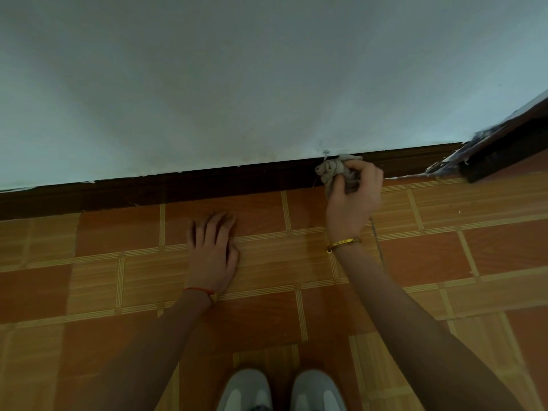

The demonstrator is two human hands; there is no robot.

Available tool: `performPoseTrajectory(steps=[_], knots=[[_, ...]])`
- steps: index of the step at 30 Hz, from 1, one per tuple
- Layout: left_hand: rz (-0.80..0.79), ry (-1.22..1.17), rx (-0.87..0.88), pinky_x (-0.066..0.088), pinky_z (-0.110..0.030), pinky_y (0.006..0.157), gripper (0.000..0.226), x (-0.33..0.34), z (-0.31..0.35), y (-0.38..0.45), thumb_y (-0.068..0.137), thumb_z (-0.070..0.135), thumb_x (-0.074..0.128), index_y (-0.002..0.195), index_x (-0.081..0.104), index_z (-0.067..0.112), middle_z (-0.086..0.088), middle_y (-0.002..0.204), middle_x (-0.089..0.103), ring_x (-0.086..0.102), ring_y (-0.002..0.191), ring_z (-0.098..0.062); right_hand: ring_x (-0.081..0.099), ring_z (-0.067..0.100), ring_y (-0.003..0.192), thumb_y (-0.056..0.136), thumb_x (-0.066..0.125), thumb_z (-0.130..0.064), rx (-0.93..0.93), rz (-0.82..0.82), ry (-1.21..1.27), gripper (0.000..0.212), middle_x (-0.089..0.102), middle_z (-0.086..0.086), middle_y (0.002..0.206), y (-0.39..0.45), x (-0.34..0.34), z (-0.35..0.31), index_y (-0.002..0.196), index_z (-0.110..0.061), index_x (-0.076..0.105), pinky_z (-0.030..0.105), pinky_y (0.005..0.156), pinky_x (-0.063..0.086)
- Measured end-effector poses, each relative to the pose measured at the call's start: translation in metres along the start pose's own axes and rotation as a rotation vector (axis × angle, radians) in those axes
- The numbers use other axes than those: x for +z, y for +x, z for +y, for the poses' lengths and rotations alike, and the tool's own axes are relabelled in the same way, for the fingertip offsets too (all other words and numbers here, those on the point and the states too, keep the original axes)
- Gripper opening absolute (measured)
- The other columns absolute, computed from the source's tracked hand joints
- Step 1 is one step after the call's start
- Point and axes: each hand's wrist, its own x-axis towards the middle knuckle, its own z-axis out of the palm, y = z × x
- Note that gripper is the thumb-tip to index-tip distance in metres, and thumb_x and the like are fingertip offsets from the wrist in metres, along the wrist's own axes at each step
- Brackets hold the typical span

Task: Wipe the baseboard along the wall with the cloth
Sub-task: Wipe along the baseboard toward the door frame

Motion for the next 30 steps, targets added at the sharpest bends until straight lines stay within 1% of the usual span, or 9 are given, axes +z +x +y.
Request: performPoseTrajectory(steps=[3,6,8,13,16,19,24,26,30], knots=[[0.007,-0.013,0.001,0.019,-0.063,0.118,0.049,0.001,-0.001,0.001,0.093,0.025,0.042,0.139,0.052,0.011,-0.011,0.143,0.048,0.042,0.135,-0.035,0.054,0.010,0.089,0.077,0.066,0.008,-0.035,-0.043,0.027,0.020,0.058,0.012,0.101,-0.010,0.006,-0.011,0.092,-0.003,0.061,0.001,0.072,0.040],[0.006,-0.011,0.005,0.020,-0.064,0.118,0.049,0.001,-0.001,0.000,0.093,0.025,0.042,0.139,0.052,0.012,-0.011,0.144,0.047,0.040,0.136,-0.034,0.053,0.006,0.087,0.076,0.068,0.008,-0.161,-0.250,0.063,0.019,0.056,0.009,0.101,-0.030,0.022,-0.028,0.089,-0.005,0.062,0.002,0.071,0.041],[0.007,-0.006,0.007,0.022,-0.065,0.116,0.050,0.001,-0.001,0.000,0.093,0.026,0.041,0.140,0.051,0.012,-0.012,0.145,0.047,0.041,0.135,-0.034,0.053,0.008,0.087,0.077,0.068,0.008,-0.196,-0.313,0.068,0.019,0.054,0.008,0.101,-0.037,0.030,-0.035,0.089,-0.005,0.062,0.003,0.071,0.041],[0.010,-0.015,0.008,0.023,-0.065,0.115,0.050,0.002,-0.002,0.000,0.093,0.026,0.041,0.140,0.051,0.012,-0.012,0.144,0.048,0.042,0.135,-0.035,0.046,-0.003,0.085,0.076,0.067,0.008,-0.073,-0.110,0.017,0.020,0.056,0.009,0.102,-0.018,0.013,-0.020,0.090,-0.005,0.062,0.001,0.072,0.040],[0.013,-0.011,0.009,0.021,-0.065,0.116,0.049,0.002,-0.002,0.000,0.093,0.025,0.041,0.139,0.052,0.011,-0.011,0.144,0.048,0.042,0.135,-0.035,0.048,-0.001,0.087,0.076,0.065,0.008,-0.022,-0.004,0.000,0.019,0.057,0.011,0.102,-0.009,0.005,-0.015,0.091,-0.004,0.062,0.002,0.072,0.040],[0.015,-0.011,0.006,0.019,-0.064,0.118,0.049,0.002,-0.001,0.000,0.093,0.025,0.041,0.139,0.053,0.011,-0.011,0.144,0.048,0.042,0.136,-0.035,0.048,0.000,0.090,0.076,0.064,0.010,-0.038,-0.027,0.014,0.019,0.055,0.013,0.103,-0.015,0.012,-0.021,0.091,-0.002,0.060,0.001,0.073,0.040],[0.034,-0.022,0.017,0.018,-0.064,0.118,0.049,0.003,-0.002,0.000,0.093,0.024,0.043,0.139,0.052,0.012,-0.011,0.144,0.048,0.041,0.136,-0.033,0.055,0.010,0.089,0.076,0.069,0.008,-0.180,-0.307,0.016,0.020,0.052,0.006,0.103,-0.041,0.034,-0.036,0.090,-0.004,0.061,0.008,0.073,0.046],[0.031,-0.022,0.020,0.018,-0.063,0.118,0.049,0.002,-0.002,0.000,0.093,0.024,0.043,0.139,0.052,0.012,-0.011,0.144,0.048,0.042,0.135,-0.034,0.052,0.006,0.088,0.075,0.069,0.008,-0.178,-0.276,0.020,0.020,0.054,0.007,0.102,-0.041,0.035,-0.037,0.089,-0.004,0.061,0.004,0.073,0.042],[0.005,-0.028,0.007,0.018,-0.064,0.118,0.049,0.000,-0.001,0.000,0.093,0.024,0.042,0.140,0.051,0.012,-0.012,0.144,0.048,0.041,0.136,-0.034,0.047,0.002,0.087,0.075,0.067,0.008,-0.023,-0.053,-0.005,0.021,0.057,0.010,0.101,-0.023,0.018,-0.026,0.090,-0.004,0.062,-0.002,0.072,0.035]])
